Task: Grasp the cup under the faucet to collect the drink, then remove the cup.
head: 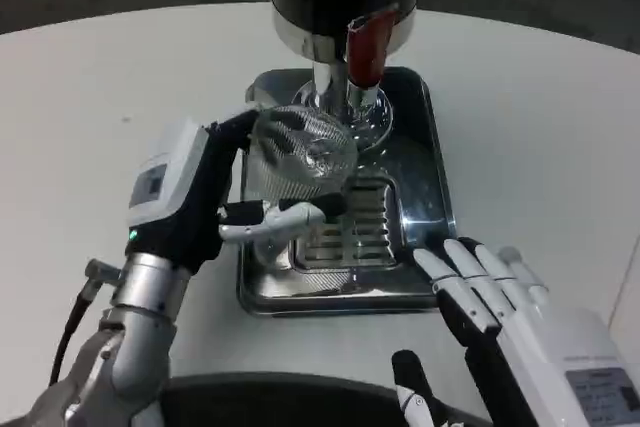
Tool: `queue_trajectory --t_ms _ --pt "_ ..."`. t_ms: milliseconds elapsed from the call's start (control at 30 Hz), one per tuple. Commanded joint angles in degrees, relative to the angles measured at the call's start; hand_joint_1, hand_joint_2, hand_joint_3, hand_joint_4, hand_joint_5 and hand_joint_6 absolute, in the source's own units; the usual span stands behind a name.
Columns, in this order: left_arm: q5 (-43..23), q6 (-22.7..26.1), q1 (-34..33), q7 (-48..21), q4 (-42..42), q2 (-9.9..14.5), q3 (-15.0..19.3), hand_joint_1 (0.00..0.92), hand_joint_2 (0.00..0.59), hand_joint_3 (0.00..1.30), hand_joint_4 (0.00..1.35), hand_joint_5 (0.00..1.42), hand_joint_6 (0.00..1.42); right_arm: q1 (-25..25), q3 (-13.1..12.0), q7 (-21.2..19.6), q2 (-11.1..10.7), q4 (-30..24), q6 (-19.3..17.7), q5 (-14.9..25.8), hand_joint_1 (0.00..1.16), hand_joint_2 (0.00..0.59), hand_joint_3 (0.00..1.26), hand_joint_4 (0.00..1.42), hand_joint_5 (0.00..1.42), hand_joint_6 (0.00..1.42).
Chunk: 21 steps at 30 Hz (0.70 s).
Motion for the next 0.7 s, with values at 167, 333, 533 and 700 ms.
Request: queue_trajectory --t_ms 167,333,533,700 --pt "0.99 -2.01 -4.61 5.29 5.28 -1.85 -4.48 0.570 0.154 0.98 1.08 1.20 1.36 1.69 -0.47 -0.56 0.36 -1.84 0.02 -0.18 0.52 0.536 0.16 0.09 0.08 0.06" --pt "1.43 -1.64 -7.36 6.77 10.39 -2.93 -6.99 0.574 0.151 0.98 1.08 1.20 1.36 2.58 -0.60 -0.73 0.64 -2.25 0.06 -0.10 0.52 0.536 0.17 0.09 0.08 0.06" --pt "1.98 -1.39 -10.99 7.20 15.87 -3.53 -9.65 0.578 0.149 0.98 1.08 1.20 1.36 3.77 -1.31 -1.00 1.08 -2.95 0.31 -0.18 0.52 0.536 0.17 0.09 0.10 0.08" --pt "1.88 -1.57 -11.43 7.42 17.39 -3.55 -10.97 0.580 0.149 0.98 1.08 1.20 1.36 4.75 -1.79 -1.25 1.40 -3.41 0.03 -0.15 0.52 0.536 0.17 0.10 0.11 0.09"
